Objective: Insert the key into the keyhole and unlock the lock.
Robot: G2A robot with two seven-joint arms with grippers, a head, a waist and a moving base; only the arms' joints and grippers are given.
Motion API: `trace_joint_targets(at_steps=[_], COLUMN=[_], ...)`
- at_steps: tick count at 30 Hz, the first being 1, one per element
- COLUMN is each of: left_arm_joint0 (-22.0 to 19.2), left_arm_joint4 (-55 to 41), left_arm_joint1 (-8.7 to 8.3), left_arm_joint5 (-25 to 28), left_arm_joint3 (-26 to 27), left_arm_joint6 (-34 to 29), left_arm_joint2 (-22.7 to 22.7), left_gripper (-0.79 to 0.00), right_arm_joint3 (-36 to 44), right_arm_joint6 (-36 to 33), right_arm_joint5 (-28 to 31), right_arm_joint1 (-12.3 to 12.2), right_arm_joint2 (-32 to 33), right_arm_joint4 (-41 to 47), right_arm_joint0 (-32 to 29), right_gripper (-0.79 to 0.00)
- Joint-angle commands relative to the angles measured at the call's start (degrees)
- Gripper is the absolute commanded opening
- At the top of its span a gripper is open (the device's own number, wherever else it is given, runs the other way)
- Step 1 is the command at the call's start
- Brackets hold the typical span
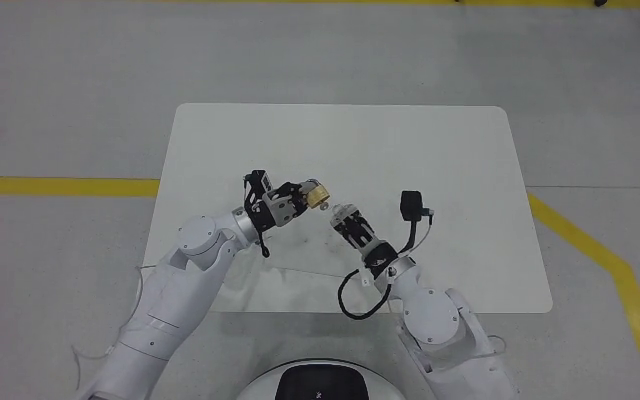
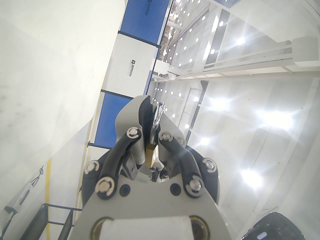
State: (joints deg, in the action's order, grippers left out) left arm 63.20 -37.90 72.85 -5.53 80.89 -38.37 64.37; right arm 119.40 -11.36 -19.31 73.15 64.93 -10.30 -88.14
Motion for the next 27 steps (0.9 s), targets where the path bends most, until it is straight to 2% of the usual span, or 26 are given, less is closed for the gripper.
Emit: trace_joint_targets(at_steps=[1, 3, 9, 15, 18, 20, 27], left_arm_joint0=[0.0, 0.0, 0.0, 0.0, 0.0, 0.0, 0.7], left_arm_joint4=[0.0, 0.1, 0.2, 1.0, 1.2, 1.2, 1.1], left_arm_joint1=[0.01, 0.02, 0.06, 0.08, 0.11, 0.12, 0.12], left_arm_joint5=[0.1, 0.1, 0.2, 1.1, 1.6, 1.8, 5.0], left_arm_joint3=[0.0, 0.0, -0.1, -0.1, -0.1, 0.0, 0.3], left_arm_joint6=[-0.1, -0.1, -0.1, -0.4, -0.5, -0.5, -0.4], left_arm_joint2=[0.0, 0.1, 0.1, 0.1, 0.1, 0.1, 1.0], left_gripper=[-0.785, -0.785, -0.785, -0.785, -0.785, -0.785, -0.785], right_arm_joint3=[-0.3, -0.8, -1.7, -3.2, -4.3, -5.1, -6.0], right_arm_joint6=[0.0, 0.2, 0.4, 1.0, 1.1, 1.0, 0.7], right_arm_joint5=[0.5, 1.2, 3.0, 3.0, 2.2, 1.3, -0.9], right_arm_joint1=[0.1, 0.3, 0.5, 0.9, 1.2, 1.4, 2.0], right_arm_joint2=[-0.3, -0.6, -1.2, -1.9, -2.2, -2.3, -1.1], right_arm_joint4=[0.8, 1.7, 2.8, 4.3, 5.8, 6.9, 14.8], right_arm_joint0=[0.4, 0.8, 1.4, 2.7, 3.8, 4.6, 6.3], right_gripper=[-0.631, -0.563, -0.585, -0.696, -0.723, -0.785, -0.785])
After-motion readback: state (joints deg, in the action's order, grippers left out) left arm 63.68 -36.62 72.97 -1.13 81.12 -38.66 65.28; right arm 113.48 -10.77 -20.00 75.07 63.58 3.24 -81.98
